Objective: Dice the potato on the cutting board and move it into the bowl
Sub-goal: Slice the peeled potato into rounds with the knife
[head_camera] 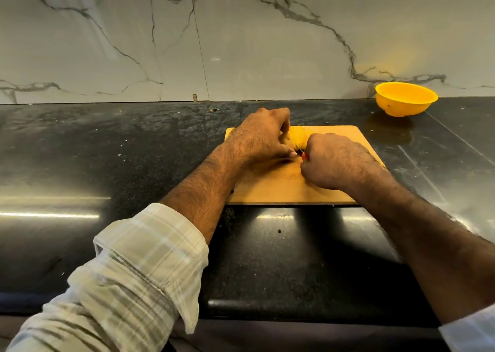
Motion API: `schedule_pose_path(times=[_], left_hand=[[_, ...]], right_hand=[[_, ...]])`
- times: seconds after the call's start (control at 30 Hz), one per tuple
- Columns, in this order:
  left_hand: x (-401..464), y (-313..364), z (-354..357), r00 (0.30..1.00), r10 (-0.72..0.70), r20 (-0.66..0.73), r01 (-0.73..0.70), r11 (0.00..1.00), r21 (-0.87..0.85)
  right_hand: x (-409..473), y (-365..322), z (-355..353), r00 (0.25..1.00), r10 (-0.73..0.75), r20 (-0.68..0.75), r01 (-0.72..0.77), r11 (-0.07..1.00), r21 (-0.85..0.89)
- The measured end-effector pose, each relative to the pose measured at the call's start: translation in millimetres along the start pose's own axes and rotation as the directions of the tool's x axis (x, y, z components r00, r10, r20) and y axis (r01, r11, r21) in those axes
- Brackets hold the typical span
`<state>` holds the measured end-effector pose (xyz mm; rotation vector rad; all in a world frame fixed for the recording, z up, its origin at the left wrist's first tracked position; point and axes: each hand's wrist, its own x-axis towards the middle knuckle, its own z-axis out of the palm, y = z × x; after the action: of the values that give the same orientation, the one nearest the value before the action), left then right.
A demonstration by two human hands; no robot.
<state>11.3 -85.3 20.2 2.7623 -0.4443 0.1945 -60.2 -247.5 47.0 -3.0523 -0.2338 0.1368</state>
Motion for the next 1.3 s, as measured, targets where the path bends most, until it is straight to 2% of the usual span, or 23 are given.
schedule_pose_path(times=[0.3, 0.43, 0.67, 0.73, 0.8, 0.87, 0.97, 1.13, 1.23, 1.3], left_hand=[[1, -5, -9, 0.999, 0.047, 0.013, -0.047, 0.998, 0.042], [1, -7, -5, 0.997, 0.040, 0.061, -0.041, 0.999, 0.016], [7, 1, -1, 0.999, 0.016, 0.048, -0.018, 0.999, 0.044], [7, -8, -8, 0.999, -0.001, -0.049, 0.001, 1.000, 0.003], [7, -25, -19, 0.974, -0.036, -0.222, 0.013, 0.994, -0.104], [5, -42, -26, 0.956, -0.058, -0.288, 0.014, 0.988, -0.155], [3, -48, -22, 0.969, -0.053, -0.240, 0.017, 0.989, -0.149], [5, -29, -13, 0.975, -0.079, -0.207, -0.001, 0.933, -0.361], [5, -20, -5, 0.994, -0.064, -0.090, 0.033, 0.950, -0.311], [4, -16, -5, 0.999, -0.025, 0.028, 0.031, 0.977, -0.209]], right_hand=[[-6, -7, -1, 0.995, -0.090, 0.050, 0.098, 0.979, -0.181], [-2, -3, -2, 0.994, -0.091, 0.061, 0.098, 0.987, -0.128], [1, 1, 0, 0.995, -0.083, 0.049, 0.087, 0.993, -0.085], [1, 3, 0, 0.995, -0.083, 0.052, 0.088, 0.991, -0.098], [1, 4, 0, 0.995, -0.082, 0.052, 0.087, 0.991, -0.104], [3, 5, 2, 0.997, -0.071, 0.043, 0.075, 0.993, -0.087], [6, 8, 5, 1.000, -0.029, -0.001, 0.029, 1.000, -0.006], [9, 12, 7, 0.999, 0.026, -0.028, -0.024, 0.997, 0.079], [12, 15, 7, 0.999, 0.047, -0.020, -0.044, 0.993, 0.110], [14, 17, 8, 0.999, 0.053, -0.012, -0.051, 0.991, 0.126]])
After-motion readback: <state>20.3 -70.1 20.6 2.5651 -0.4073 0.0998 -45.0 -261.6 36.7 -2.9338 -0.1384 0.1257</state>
